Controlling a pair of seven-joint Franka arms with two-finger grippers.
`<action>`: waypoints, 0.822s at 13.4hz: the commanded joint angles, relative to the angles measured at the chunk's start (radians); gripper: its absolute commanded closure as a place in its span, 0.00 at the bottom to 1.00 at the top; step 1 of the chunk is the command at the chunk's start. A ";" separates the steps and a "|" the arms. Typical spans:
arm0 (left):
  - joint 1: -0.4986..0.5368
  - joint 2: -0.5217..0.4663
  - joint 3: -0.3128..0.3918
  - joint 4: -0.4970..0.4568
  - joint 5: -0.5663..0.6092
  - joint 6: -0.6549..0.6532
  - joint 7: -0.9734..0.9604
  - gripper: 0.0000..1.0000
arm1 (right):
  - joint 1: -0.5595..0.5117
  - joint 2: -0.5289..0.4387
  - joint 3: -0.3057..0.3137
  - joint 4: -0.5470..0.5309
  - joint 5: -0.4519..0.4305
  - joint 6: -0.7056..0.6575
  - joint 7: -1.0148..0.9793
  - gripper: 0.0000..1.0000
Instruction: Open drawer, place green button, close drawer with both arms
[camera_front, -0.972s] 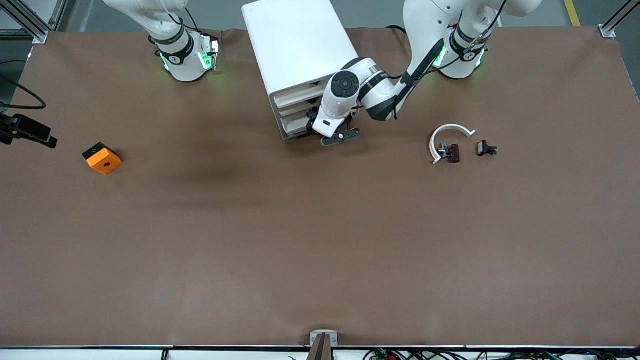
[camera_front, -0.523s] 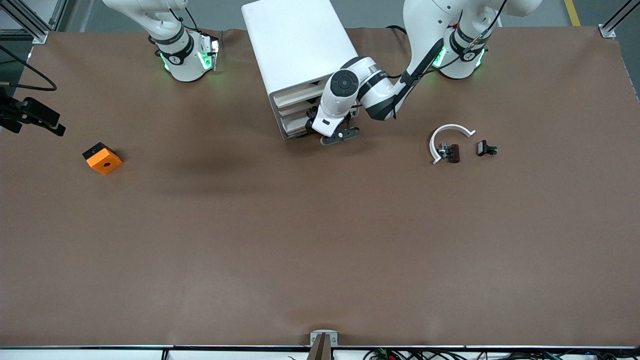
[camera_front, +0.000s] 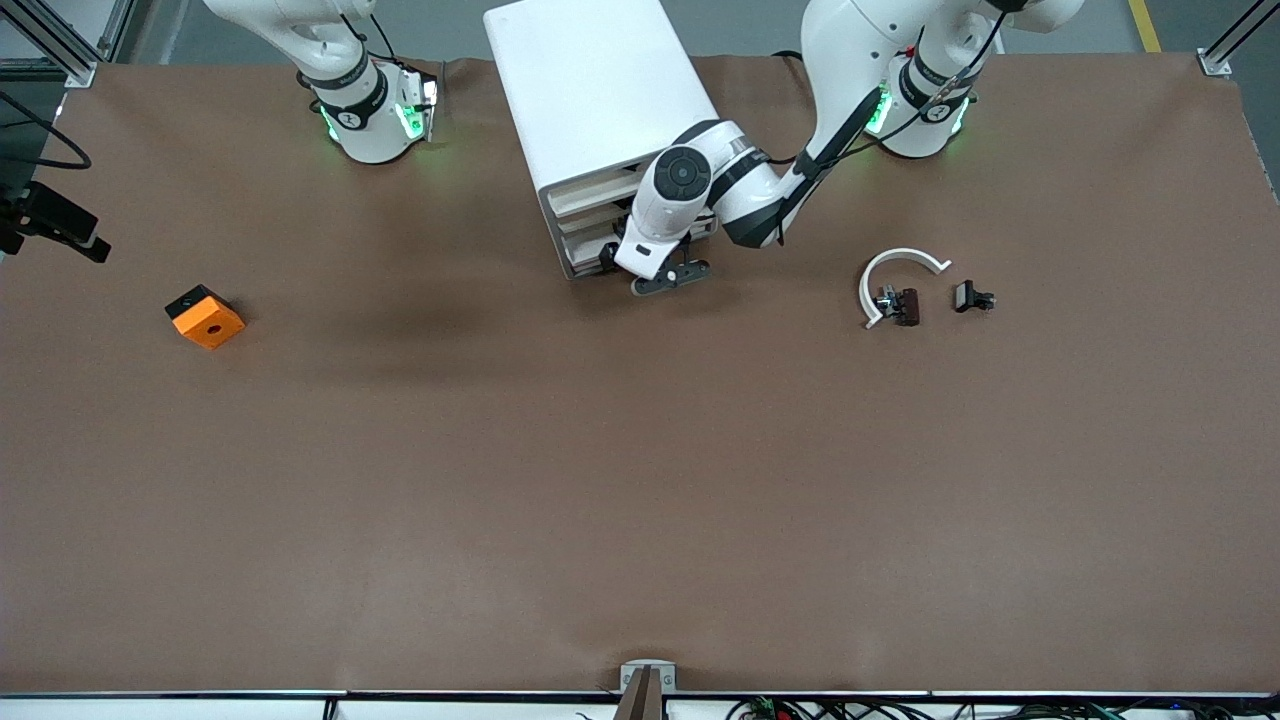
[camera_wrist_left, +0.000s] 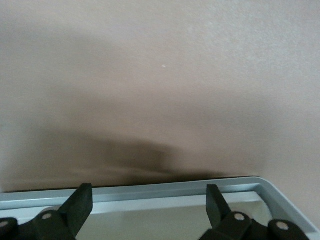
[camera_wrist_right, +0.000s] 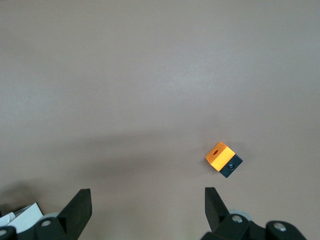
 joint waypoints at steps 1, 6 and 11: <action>0.013 0.066 -0.035 0.047 -0.001 -0.008 -0.018 0.00 | -0.011 -0.033 0.003 -0.031 0.023 0.001 0.003 0.00; 0.002 0.068 -0.058 0.108 -0.076 -0.173 -0.018 0.00 | -0.022 -0.039 0.023 -0.031 0.023 -0.002 0.003 0.00; 0.002 0.057 -0.073 0.119 -0.076 -0.203 -0.012 0.00 | -0.050 -0.039 0.040 -0.034 0.023 -0.002 0.000 0.00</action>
